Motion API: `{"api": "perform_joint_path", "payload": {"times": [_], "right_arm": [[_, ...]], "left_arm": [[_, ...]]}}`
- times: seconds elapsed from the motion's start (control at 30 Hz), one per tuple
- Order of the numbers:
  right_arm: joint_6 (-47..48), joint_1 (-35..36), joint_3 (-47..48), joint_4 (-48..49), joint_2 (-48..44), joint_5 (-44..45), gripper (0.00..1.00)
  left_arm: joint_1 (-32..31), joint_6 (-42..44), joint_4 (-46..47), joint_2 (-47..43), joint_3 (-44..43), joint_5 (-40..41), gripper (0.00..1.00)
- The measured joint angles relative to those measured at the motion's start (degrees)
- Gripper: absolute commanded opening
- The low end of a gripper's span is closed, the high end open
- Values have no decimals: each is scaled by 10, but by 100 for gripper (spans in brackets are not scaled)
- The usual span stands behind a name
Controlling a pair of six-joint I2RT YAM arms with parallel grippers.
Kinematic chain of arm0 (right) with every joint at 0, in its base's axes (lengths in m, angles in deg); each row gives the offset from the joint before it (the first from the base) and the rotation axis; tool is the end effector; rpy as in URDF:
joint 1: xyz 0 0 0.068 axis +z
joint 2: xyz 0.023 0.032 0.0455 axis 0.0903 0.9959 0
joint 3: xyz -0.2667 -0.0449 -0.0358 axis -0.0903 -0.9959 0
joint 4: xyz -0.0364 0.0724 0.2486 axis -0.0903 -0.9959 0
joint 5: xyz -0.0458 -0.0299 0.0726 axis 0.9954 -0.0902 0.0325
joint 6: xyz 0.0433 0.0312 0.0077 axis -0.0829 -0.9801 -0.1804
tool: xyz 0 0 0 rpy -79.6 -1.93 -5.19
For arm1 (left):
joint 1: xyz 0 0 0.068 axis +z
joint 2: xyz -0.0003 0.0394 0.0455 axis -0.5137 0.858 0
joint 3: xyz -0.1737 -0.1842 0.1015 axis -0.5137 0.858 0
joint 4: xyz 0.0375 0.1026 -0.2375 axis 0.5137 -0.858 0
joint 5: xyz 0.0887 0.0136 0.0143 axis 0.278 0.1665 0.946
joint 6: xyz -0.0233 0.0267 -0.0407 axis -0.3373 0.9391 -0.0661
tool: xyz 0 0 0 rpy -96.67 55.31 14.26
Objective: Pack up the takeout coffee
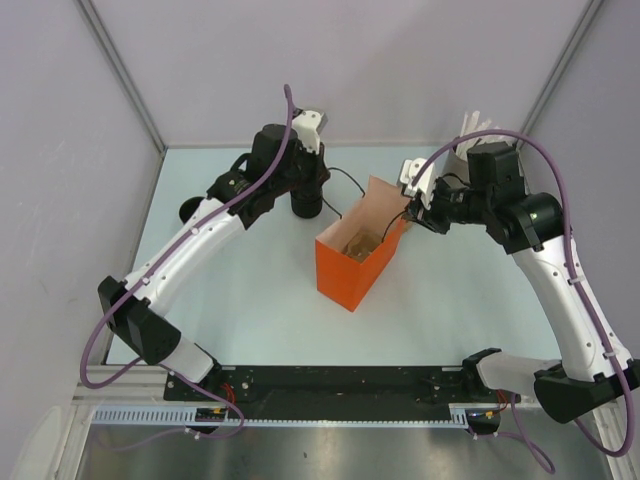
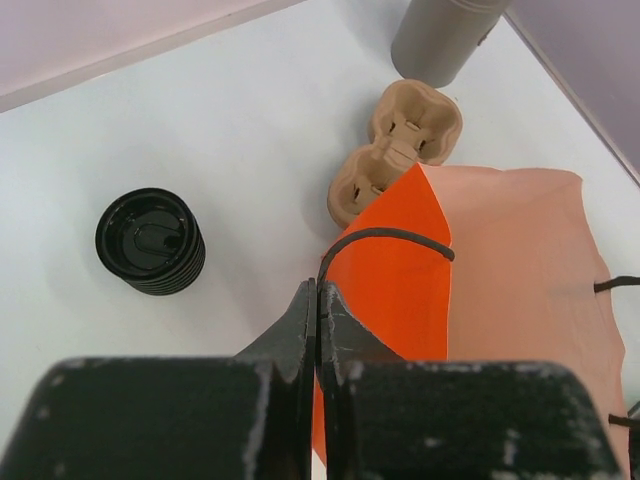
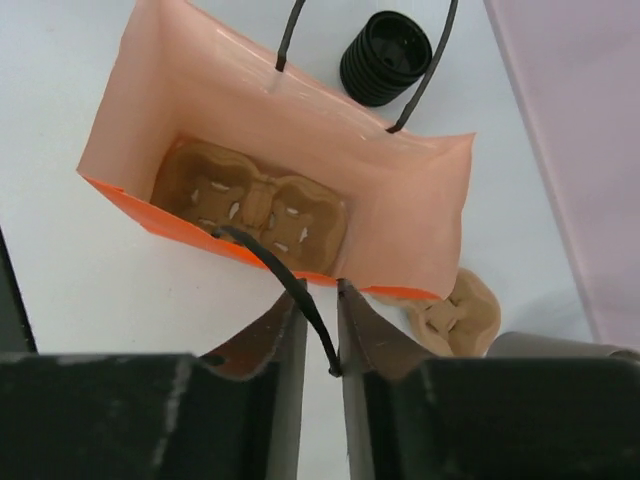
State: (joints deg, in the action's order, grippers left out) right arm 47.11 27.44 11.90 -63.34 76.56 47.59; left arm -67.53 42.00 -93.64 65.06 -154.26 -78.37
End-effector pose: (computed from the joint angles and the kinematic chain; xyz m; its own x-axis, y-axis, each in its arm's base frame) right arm 0.1917 0.0989 0.4433 0.1552 -0.6085 -0.7783 -0.8879 0.2594 -0.3799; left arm 0.2797 -0.2079 0.4153 -0.4269 0.0785 -0.9009 0.5263 0.8317 -0.1769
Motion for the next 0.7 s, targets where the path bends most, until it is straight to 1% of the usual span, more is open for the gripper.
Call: {"api": "perform_joint_path", "payload": {"times": [0.03, 0.07, 0.23, 0.37, 0.43, 0.57, 0.7], "right_arm": [[-1, 1, 0, 4, 0, -1, 1], [4, 1, 0, 6, 0, -3, 0], [-2, 14, 9, -2, -1, -15, 0], [-6, 23, 47, -22, 0, -39, 0], [-12, 24, 68, -23, -1, -56, 0], [-22, 27, 80, -23, -7, -77, 0], [-30, 41, 55, -17, -7, -79, 0]], "left_arm": [[0, 3, -1, 0, -2, -4, 0], [0, 7, -4, 0, -6, -7, 0], [0, 30, -28, 1, -67, -31, 0], [0, 45, -37, 0, -122, -41, 0], [0, 51, -37, -5, -136, -43, 0], [0, 57, -39, -25, -128, -46, 0], [0, 67, -42, -47, -72, -45, 0]]}}
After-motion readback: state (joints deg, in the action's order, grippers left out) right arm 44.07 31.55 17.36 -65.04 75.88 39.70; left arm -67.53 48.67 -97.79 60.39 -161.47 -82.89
